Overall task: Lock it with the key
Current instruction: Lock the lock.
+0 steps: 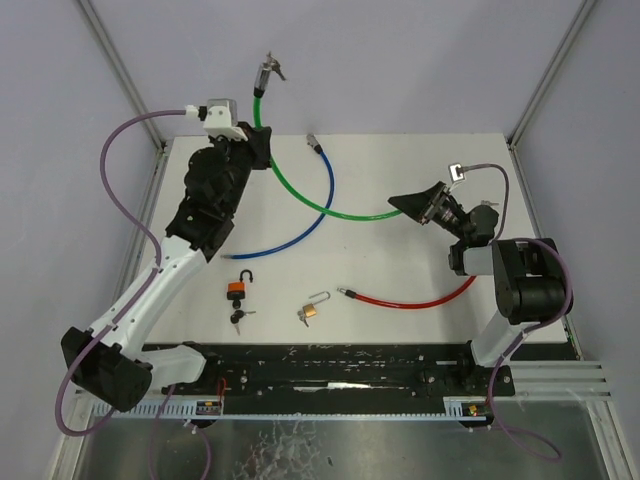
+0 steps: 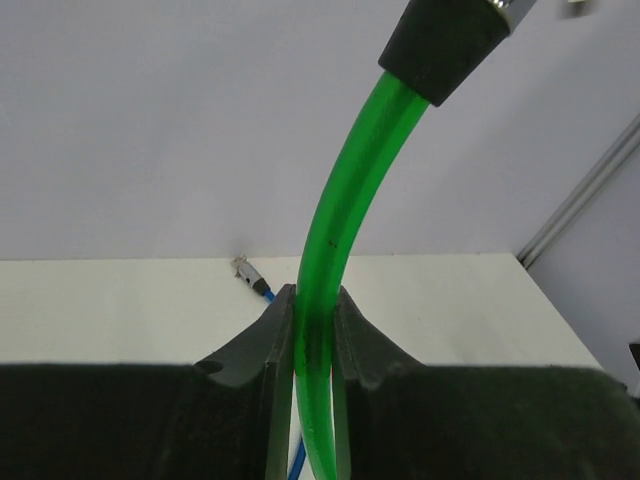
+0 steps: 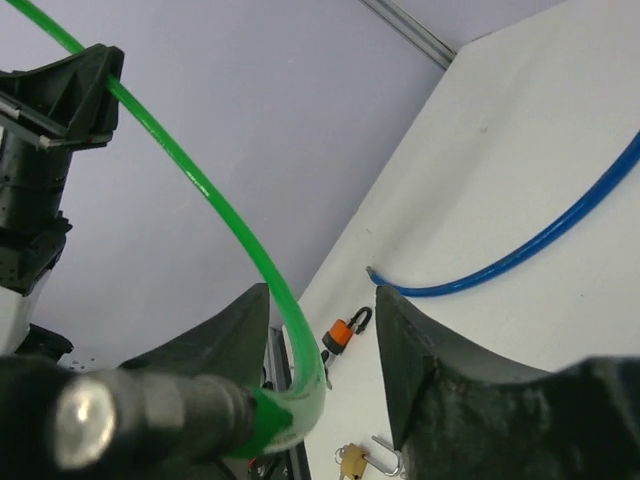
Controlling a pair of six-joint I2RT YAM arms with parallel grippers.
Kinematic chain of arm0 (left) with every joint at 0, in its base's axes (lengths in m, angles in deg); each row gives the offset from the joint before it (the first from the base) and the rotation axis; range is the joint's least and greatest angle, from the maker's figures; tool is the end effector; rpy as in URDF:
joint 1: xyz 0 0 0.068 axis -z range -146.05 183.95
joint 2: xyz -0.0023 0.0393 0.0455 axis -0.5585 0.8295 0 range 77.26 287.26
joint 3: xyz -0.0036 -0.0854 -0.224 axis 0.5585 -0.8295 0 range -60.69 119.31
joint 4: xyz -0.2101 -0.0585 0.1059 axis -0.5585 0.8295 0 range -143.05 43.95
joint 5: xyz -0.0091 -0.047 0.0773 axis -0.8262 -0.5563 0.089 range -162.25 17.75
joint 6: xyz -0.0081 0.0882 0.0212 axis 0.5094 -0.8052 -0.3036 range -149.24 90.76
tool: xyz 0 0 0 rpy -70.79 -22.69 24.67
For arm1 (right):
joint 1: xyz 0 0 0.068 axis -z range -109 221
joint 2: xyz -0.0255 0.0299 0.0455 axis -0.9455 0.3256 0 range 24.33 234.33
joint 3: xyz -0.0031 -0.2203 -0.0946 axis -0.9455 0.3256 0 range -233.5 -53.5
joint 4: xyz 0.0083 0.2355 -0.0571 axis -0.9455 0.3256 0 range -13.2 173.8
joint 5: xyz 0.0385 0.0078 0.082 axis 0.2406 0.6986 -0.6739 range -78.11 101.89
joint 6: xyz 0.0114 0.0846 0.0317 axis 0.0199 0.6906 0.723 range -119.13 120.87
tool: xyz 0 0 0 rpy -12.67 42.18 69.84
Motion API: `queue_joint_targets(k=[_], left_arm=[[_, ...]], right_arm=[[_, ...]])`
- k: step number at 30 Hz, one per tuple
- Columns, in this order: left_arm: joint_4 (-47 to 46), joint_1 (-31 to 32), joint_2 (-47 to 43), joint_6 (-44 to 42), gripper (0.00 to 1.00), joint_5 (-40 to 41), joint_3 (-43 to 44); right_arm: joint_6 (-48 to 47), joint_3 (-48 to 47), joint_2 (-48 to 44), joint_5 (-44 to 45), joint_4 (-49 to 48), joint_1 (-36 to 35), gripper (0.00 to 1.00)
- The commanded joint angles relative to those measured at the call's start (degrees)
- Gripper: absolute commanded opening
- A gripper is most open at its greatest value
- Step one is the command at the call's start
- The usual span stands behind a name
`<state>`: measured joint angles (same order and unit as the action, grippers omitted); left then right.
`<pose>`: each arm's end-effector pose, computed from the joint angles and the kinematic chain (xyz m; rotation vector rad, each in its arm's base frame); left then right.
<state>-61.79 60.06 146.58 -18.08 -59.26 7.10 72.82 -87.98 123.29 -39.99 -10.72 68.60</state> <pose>0.2930 -0.1232 0.4016 0.0029 1.4587 -0.3682 0.3181 0.0775 0.2123 -0.0415 1.5207 1.5946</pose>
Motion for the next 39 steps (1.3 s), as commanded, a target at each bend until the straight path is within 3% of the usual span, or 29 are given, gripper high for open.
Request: queue_joint_targets(k=[1,8,14,21,27,34,39], left_arm=[[-6.02,-2.79,0.75,4.35,0.0,1.05,5.44],[-7.21,-4.55,1.53,7.8,0.0,0.45,6.38],[-7.35,-4.57,1.71,9.17,0.0,-0.71,6.37],[-8.17,-4.58,0.68,10.25,0.0,-1.76,4.91],[-8.53,-4.57,0.0,11.06,0.0,-2.6,4.25],[-8.74,-4.57,0.51,11.47,0.0,-2.34,4.37],[-9.0,-4.57,0.53,11.73,0.0,-2.5,3.88]], right_arm=[[0.32,1.4,-3.33,2.48,-10.15,0.27,0.57],[-1.3,4.55,-4.71,6.89,-10.22,0.05,0.8],[-7.69,5.0,-6.83,8.87,-10.31,-3.58,0.86],[-10.59,4.16,-9.12,12.52,-10.27,-5.25,0.86],[-9.46,3.78,-9.45,13.56,-10.21,-5.25,0.79],[-8.93,3.33,-9.99,12.49,-10.22,-5.34,0.53],[-9.88,2.71,-10.88,12.28,-10.25,-5.34,0.44]])
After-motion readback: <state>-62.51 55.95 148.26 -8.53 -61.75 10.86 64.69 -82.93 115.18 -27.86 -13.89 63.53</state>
